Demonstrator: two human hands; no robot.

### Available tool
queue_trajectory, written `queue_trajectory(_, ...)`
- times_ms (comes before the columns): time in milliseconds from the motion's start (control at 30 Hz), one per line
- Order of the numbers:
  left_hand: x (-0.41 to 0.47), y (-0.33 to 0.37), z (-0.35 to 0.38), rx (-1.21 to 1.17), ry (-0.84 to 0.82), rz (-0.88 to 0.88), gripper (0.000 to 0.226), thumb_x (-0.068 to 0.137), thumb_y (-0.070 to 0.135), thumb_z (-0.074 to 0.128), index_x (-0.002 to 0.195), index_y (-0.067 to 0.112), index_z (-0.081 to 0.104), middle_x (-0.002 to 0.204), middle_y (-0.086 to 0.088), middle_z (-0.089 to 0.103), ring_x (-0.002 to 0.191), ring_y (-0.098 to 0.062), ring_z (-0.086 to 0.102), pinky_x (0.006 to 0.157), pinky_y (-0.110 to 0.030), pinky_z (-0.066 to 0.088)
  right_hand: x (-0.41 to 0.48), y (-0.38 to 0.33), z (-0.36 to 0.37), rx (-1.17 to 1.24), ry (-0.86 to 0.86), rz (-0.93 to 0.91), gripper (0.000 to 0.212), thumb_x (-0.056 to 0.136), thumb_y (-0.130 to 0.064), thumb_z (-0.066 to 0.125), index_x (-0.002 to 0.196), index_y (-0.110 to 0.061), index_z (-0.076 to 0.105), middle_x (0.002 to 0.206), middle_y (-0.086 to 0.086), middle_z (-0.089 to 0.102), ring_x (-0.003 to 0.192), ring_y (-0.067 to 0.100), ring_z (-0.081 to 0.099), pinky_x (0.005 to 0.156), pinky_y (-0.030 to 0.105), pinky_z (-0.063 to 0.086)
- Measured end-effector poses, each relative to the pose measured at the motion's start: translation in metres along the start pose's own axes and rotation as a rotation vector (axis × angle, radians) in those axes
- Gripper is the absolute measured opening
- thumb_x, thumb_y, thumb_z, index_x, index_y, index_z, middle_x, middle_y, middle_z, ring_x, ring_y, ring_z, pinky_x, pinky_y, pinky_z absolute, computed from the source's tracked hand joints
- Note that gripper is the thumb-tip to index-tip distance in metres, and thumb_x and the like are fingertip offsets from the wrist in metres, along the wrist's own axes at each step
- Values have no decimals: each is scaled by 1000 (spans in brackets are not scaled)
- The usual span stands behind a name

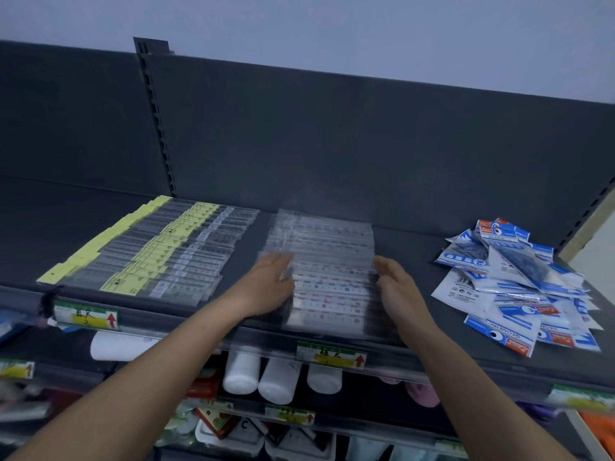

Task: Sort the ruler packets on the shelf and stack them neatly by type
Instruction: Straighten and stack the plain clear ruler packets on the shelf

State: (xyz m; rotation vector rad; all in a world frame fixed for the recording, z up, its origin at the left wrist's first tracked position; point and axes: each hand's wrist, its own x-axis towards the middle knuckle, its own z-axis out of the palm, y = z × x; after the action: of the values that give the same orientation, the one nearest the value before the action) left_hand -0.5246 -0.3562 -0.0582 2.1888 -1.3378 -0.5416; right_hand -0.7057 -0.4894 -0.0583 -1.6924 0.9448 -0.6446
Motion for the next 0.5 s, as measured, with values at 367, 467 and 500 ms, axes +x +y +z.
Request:
queue_trajectory(367,-4,-9,-2,381,-180,-23,90,87,70,42,155,27,2,161,1,-13,147,-17,-16,119,-41,-3,6,21,2,-742,-180,-193,52,100,-40,41,146,-14,39,159,3,25,146,19,21,117,32,22)
queue_trajectory(467,-5,-8,-5,384,-207,-18,88,88,68,42,155,28,0,161,2,-14,147,-16,-15,119,-39,-5,5,22,1,-873,-220,-203,59,100,-44,39,151,-16,29,162,2,12,149,20,10,117,30,16)
queue_trajectory(500,-5,-9,-6,384,-214,-17,88,88,68,42,155,28,0,161,2,-13,147,-16,-15,119,-39,-4,5,22,0,-880,-228,-204,59,100,-45,39,151,-16,28,162,2,13,149,20,11,118,30,17)
